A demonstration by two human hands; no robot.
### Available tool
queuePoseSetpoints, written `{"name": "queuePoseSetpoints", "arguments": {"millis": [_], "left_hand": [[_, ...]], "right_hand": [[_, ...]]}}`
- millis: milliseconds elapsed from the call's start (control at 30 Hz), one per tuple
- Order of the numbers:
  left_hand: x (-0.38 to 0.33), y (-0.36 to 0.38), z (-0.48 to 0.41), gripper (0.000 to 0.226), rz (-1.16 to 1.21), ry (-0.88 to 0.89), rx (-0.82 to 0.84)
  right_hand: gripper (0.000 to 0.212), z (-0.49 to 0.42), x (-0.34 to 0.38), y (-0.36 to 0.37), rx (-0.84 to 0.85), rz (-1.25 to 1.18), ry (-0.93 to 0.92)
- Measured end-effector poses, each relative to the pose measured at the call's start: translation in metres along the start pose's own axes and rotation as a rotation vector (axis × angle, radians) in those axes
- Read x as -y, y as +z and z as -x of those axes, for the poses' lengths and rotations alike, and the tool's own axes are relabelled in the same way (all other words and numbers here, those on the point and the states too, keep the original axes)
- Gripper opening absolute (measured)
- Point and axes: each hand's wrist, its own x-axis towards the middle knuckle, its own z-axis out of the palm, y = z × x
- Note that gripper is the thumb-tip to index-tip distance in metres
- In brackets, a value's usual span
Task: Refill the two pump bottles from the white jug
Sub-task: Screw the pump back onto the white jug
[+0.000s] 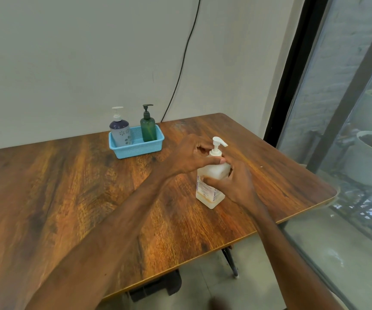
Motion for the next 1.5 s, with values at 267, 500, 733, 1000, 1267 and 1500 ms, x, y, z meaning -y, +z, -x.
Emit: {"name": "queuePoseSetpoints", "arguments": {"millis": [267, 500, 733, 1000, 1267, 1500], "left_hand": [[0.002, 0.005, 0.007, 0.021, -0.077, -0.010, -0.040], [-0.008, 0.008, 0.015, 0.035, -0.261, -0.060, -0.067], [-0.014, 0.026, 0.021, 0.038, -0.215, -0.206, -0.243], [-0.013, 0.036, 0.023, 0.051, -0.234, -0.340, -0.307], [0.024, -0.001, 0.007, 0.063, 0.180, -0.463, -0.071], [0.126, 0.004, -0.042, 0.040, -0.381, -0.720, 0.113]], "right_hand": [[0.064, -0.001, 0.003, -0.003, 0.033, -0.046, -0.005], [0.080, -0.008, 0.012, -0.042, 0.421, -0.246, 0.112], [0.082, 0.011, 0.026, -0.051, 0.411, -0.250, 0.193], [0.073, 0.062, 0.035, -0.017, 0.146, -0.009, 0.206], [0.055, 0.030, -0.010, 0.003, 0.041, 0.086, 0.213], [0.057, -0.056, -0.053, 0.008, 0.059, 0.007, 0.286]]}}
